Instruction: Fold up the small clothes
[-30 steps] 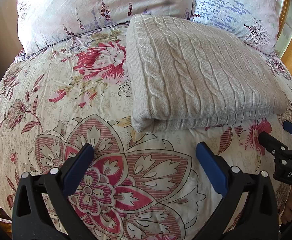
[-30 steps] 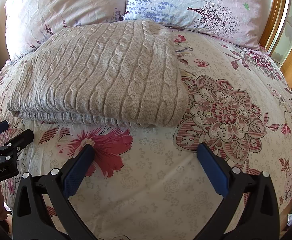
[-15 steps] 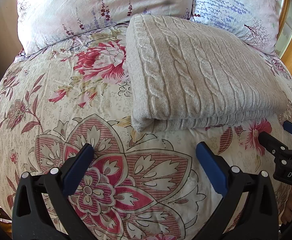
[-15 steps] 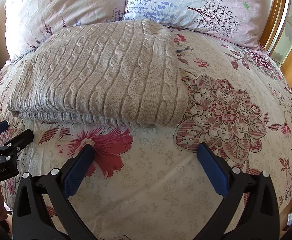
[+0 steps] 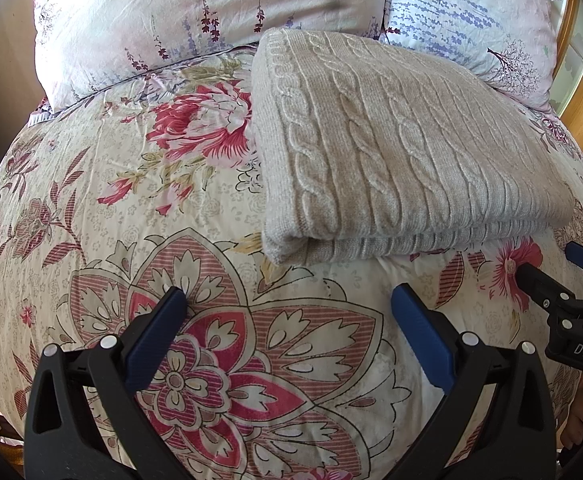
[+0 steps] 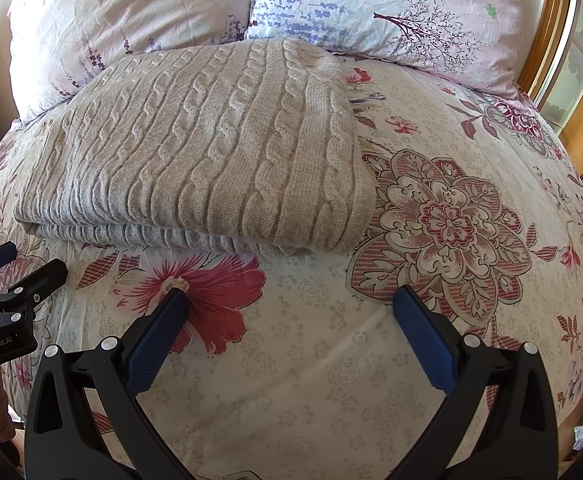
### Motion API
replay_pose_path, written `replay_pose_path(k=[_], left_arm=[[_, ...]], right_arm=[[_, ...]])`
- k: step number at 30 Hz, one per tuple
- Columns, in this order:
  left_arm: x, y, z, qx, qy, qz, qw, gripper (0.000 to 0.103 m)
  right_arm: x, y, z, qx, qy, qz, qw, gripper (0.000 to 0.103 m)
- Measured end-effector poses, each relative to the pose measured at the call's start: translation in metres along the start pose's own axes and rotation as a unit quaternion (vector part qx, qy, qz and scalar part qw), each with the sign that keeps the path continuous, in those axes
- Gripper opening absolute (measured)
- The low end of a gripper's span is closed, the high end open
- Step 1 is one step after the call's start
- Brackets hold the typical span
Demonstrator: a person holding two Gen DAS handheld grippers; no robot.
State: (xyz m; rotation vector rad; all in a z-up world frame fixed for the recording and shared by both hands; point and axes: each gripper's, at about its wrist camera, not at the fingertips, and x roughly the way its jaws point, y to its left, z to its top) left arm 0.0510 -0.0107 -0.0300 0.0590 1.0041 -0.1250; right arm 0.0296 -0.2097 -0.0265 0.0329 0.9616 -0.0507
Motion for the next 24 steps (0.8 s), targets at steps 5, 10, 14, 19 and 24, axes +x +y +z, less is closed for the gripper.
replay_pose_path(k=[5, 10, 14, 19, 24], left_arm=[[0.0003, 0.0, -0.0008, -0.001, 0.002, 0.0, 1.0, 0.101], [0.001, 0.0005, 0.0004, -0.001, 0.006, 0.0, 1.0, 0.101], [0.0022, 0.0013, 0.0018, 0.0, 0.01, -0.001, 0.9999, 0.101], [0.0028, 0.0012, 0.0029, 0.0, 0.013, -0.001, 0.9999, 0.101], [0.0028, 0.0014, 0.0026, 0.001, 0.012, -0.002, 0.9999, 0.101]], right_arm=[[0.0, -0.0001, 0.0001, -0.001, 0.0, 0.0, 1.0, 0.102], [-0.0001, -0.0001, 0.0001, -0.001, 0.0, 0.001, 1.0, 0.102], [-0.0001, -0.0001, 0.0001, -0.001, 0.0, 0.001, 1.0, 0.102], [-0.0001, -0.0002, 0.0002, -0.002, 0.0, 0.001, 1.0, 0.102], [0.0, -0.0003, 0.0003, -0.002, 0.0, 0.001, 1.0, 0.102]])
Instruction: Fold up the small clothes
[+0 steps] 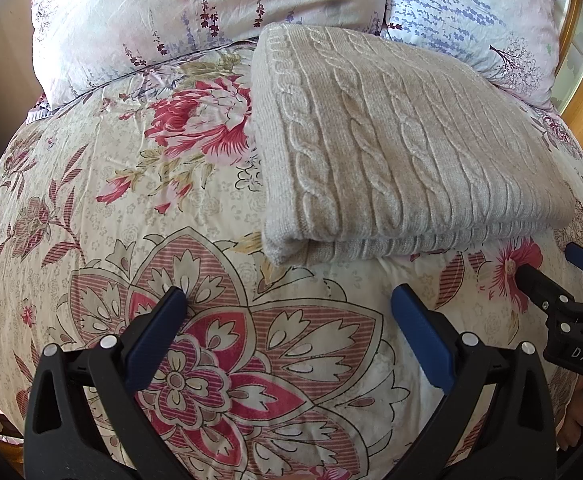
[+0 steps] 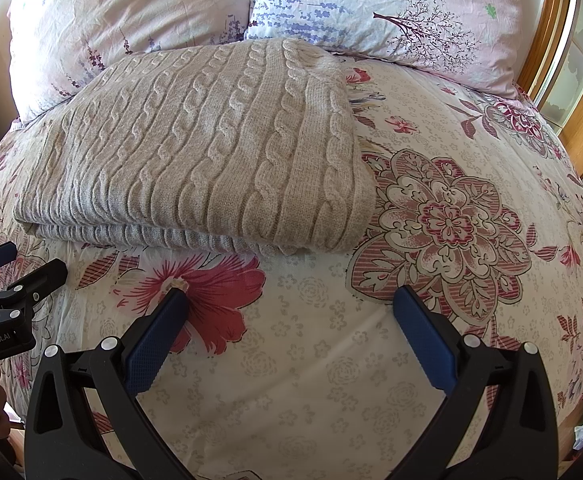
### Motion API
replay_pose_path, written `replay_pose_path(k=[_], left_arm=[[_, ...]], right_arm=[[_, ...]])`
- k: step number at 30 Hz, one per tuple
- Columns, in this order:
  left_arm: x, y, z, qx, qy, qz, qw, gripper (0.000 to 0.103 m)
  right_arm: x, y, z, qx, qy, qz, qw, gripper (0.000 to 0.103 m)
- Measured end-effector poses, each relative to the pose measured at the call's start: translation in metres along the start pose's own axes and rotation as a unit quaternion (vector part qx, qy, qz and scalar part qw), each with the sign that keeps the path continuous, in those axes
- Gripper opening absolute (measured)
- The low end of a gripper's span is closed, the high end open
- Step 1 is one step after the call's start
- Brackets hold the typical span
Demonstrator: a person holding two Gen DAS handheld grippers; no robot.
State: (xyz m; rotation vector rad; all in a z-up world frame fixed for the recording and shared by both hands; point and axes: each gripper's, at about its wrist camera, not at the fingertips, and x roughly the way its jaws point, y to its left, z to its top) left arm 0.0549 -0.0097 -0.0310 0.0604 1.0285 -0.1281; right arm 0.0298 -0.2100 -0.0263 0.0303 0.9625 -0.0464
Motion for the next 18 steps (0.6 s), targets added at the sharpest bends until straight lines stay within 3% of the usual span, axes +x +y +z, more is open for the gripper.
replay_pose_path(k=[18], left_arm=[[-0.0004, -0.0002, -0.0008, 0.0, -0.001, 0.001, 1.0, 0.101]], right_arm=[[0.0, -0.0001, 0.0001, -0.001, 0.0, 0.001, 1.0, 0.102]])
